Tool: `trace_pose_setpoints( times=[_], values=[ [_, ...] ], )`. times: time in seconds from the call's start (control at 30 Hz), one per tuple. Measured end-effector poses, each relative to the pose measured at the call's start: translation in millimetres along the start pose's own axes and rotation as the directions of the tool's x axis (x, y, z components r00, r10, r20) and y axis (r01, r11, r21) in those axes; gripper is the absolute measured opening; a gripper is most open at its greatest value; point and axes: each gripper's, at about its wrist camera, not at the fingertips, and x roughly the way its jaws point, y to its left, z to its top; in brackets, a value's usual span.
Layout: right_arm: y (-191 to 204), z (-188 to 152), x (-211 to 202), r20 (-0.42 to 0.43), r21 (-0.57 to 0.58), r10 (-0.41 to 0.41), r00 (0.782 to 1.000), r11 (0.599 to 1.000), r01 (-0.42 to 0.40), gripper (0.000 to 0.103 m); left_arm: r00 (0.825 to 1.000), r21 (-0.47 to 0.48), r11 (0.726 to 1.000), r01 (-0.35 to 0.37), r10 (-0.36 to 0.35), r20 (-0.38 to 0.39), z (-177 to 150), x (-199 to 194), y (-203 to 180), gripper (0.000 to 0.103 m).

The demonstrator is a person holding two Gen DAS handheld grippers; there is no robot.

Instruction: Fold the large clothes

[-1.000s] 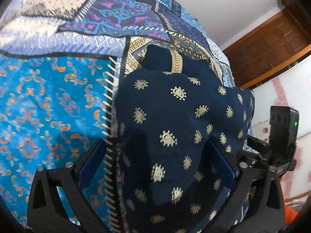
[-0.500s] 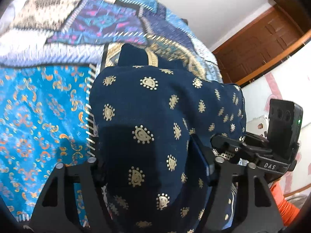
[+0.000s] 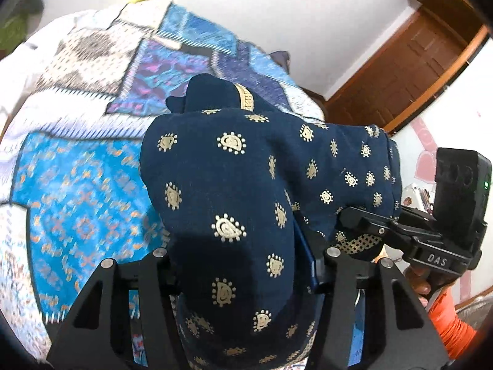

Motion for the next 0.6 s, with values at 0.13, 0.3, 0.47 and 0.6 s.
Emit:
trace_pose_setpoints(
  times=[0.13,0.3,0.47,0.6],
  values=[
    [20,-7,16,-0.033,-0.017,0.016,0.999,1.000,-0.017,0.020,1.000,-0.048,0.999,-0.017,0.017,-0.003,-20,-11,31,0.055],
    [53,-14,60,-0.116,-0.044,0.070,0.991,0.996,-0.075,0.020,0.999,-0.155,0.987,-0.033,0.031,-0.017,-49,-25,85,0.055],
    [84,-21,115,-0.201,-0.071,0.098,0.975,0.991,-0.114,0.020,0.995,-0.212,0.973,-0.095,0.089,-0.037,-72,-36,135,0.055],
    [102,-29,153,-0.255,-0.079,0.103,0.961,0.989,-0.127,0.020,0.990,-0.223,0.965,-0.136,0.127,-0.056,-84,-37,160,0.056]
  ],
)
